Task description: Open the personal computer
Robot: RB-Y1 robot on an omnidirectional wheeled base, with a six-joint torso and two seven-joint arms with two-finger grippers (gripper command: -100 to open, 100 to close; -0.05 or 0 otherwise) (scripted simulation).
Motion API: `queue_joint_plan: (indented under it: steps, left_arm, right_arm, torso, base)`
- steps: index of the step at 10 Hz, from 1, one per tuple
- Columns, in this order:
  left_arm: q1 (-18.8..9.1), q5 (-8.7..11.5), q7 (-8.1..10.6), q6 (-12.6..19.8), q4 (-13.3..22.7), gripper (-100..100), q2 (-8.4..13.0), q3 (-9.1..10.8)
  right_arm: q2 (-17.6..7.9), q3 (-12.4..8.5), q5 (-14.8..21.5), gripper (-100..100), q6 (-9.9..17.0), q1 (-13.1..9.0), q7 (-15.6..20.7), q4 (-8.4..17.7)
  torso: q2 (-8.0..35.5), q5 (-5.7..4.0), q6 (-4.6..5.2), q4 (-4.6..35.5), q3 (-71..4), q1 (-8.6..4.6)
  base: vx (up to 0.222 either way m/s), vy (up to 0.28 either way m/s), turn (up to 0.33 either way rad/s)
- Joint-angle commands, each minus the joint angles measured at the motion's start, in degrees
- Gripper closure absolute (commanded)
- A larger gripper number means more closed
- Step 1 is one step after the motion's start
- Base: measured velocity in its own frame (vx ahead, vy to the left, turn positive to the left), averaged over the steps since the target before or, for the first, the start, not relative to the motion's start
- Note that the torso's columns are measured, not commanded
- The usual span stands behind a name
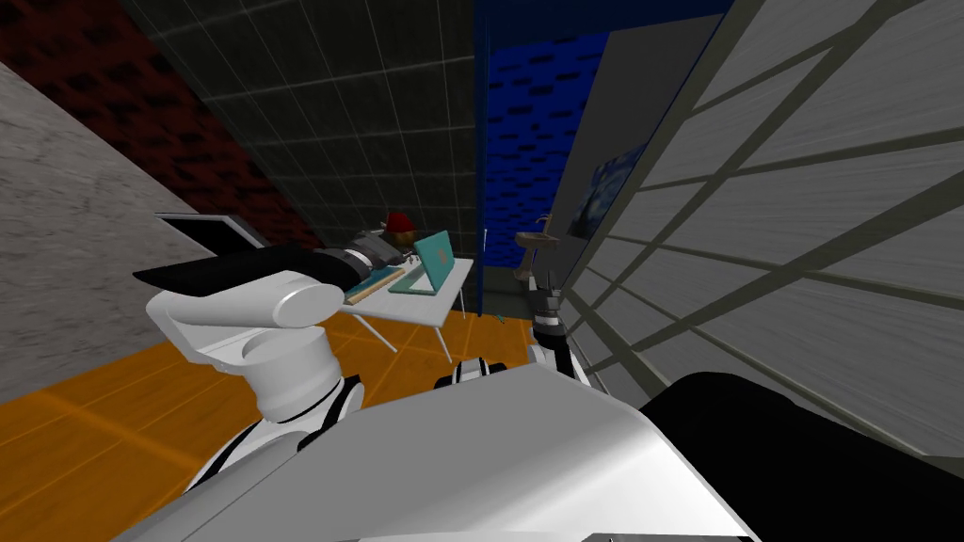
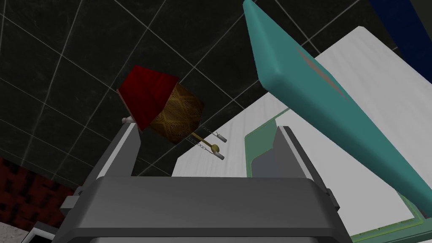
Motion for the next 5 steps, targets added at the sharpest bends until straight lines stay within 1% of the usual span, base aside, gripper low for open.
queue_joint_plan:
  steps: [1,2,3,4,5]
  left_arm:
    - [-1.8,1.3,0.93,3.0,-0.3,-100,-0.1,0.75]
    - [-1.5,0.9,0.72,2.3,-0.2,-100,-0.1,0.49]
    - [-2.4,1.1,1.54,4.2,-1.0,-100,0.5,0.87]
    - [-2.0,1.0,1.14,3.3,-0.7,-100,0.2,0.74]
    - [-2.1,1.1,1.25,3.6,-0.8,100,0.3,0.78]
  right_arm:
    - [0.0,0.0,0.0,0,0.0,0.0,0.0,0.0]
    - [0.0,0.0,0.0,0,0.0,0.0,0.0,0.0]
    - [0.0,0.0,0.0,0,0.0,0.0,0.0,0.0]
    - [0.0,0.0,0.0,0,0.0,0.0,0.0,0.0]
    - [0.0,0.0,0.0,0,0.0,0.0,0.0,0.0]
  torso:
    - [0.0,-0.01,0.00,0.0,0.0,-0.02]
    - [0.0,-0.01,0.00,0.0,0.0,-0.05]
    - [0.0,0.01,0.00,0.0,0.0,0.03]
    - [-0.2,0.00,0.00,0.0,-0.1,0.01]
    - [-0.1,0.01,0.00,0.0,-0.1,0.00]
  base:
    - [0.024,-0.046,-0.013]
    - [0.010,-0.021,-0.001]
    - [0.093,-0.016,-0.023]
    - [0.059,-0.009,-0.003]
    - [0.007,-0.003,-0.005]
